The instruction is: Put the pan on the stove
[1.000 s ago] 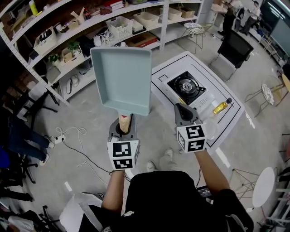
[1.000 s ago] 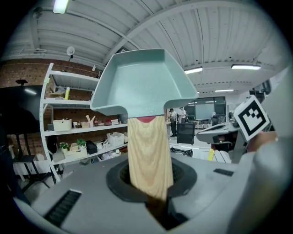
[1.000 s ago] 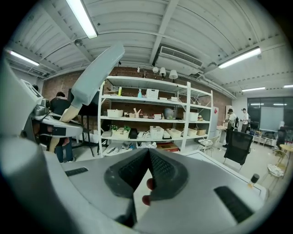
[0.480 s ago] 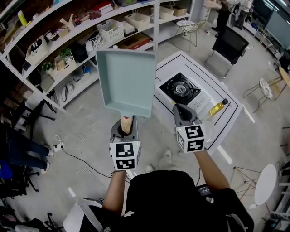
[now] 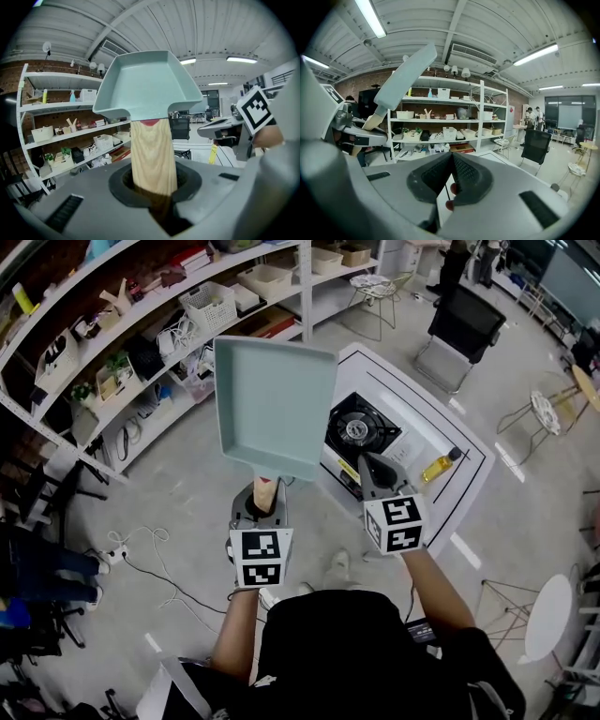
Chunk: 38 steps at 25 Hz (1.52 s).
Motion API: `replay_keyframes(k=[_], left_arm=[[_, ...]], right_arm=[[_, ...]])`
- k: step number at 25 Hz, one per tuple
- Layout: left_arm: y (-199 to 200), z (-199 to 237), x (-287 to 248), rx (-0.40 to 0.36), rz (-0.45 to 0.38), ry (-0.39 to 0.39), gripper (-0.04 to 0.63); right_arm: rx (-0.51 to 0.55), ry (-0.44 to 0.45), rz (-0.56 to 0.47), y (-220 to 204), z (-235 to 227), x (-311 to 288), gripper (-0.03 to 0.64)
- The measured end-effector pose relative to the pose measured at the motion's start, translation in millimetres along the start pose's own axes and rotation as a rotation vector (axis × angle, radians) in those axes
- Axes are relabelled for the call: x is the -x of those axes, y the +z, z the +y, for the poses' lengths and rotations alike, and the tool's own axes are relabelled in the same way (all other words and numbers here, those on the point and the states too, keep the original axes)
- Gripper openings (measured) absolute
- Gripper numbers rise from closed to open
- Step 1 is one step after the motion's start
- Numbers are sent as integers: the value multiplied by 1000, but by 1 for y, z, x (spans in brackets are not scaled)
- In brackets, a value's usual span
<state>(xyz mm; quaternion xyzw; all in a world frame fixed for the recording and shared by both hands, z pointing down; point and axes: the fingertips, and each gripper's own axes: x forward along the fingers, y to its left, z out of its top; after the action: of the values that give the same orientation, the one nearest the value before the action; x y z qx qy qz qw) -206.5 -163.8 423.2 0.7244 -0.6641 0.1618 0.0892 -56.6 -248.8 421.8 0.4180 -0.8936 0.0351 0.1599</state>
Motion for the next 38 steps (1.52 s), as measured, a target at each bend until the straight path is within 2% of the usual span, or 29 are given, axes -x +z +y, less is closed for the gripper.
replay_keyframes(k=[10, 20, 24, 38], left_arm=[[3, -33, -63, -61, 60, -81, 57], [-14, -61, -127, -116, 147, -164, 57], [-25, -66, -148, -128, 209, -199, 57], [-74, -74, -206, -245, 431, -273, 57]], right_arm=[[-23, -56, 31, -16, -55, -12, 2], [-62, -111, 69, -33, -108, -26, 2], [-75, -116, 92, -44, -119, -36, 2], [-116, -137, 163, -74, -147, -59, 2]])
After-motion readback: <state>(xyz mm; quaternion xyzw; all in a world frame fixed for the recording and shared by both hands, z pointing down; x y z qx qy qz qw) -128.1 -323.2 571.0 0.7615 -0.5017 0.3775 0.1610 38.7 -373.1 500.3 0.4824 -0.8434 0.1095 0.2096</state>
